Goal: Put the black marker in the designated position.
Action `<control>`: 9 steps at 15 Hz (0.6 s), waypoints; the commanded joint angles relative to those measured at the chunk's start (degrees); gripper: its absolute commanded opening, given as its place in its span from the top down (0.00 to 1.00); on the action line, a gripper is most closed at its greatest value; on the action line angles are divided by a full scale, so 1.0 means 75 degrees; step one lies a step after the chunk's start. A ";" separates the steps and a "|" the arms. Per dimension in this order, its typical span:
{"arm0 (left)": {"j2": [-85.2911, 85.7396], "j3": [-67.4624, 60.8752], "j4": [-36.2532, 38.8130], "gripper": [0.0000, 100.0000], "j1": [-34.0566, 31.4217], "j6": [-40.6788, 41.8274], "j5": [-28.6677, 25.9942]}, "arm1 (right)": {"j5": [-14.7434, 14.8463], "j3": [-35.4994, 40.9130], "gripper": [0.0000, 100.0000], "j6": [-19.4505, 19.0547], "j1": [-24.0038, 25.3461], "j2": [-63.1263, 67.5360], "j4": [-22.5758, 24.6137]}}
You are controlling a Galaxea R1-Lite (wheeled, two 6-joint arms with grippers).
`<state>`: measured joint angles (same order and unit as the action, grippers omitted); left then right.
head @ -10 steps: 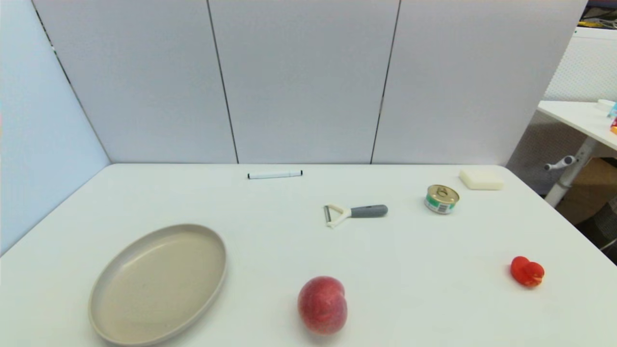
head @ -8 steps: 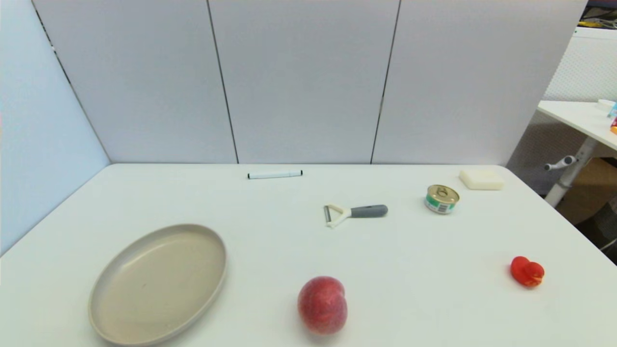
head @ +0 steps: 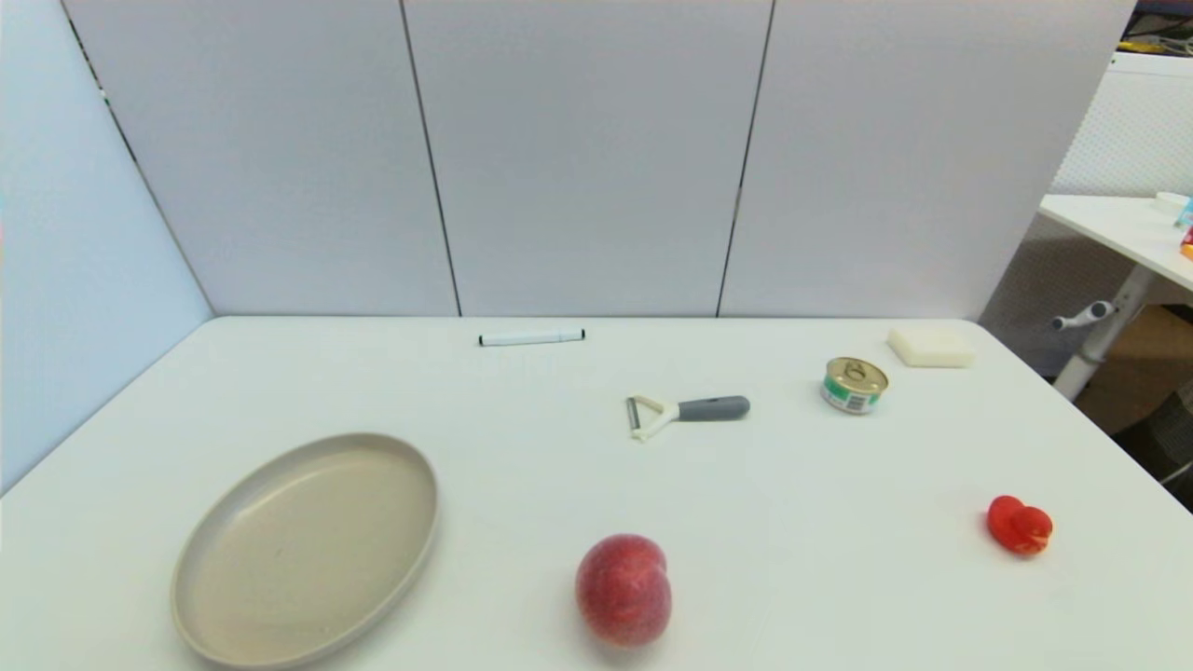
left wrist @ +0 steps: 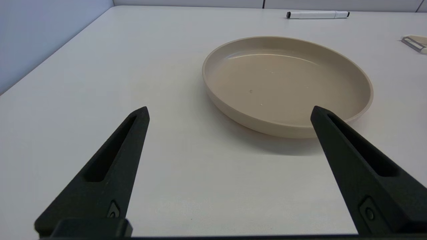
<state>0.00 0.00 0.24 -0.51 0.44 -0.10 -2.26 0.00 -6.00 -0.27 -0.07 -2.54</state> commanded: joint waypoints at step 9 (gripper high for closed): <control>-0.5859 0.4559 -0.0009 0.00 0.0584 0.0656 -0.0057 | -0.0004 0.0000 0.00 -0.0009 0.0001 -0.0014 -0.0002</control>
<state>-18.35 15.76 0.24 0.84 1.21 -0.41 -2.23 0.00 -6.00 -0.29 -0.07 -2.52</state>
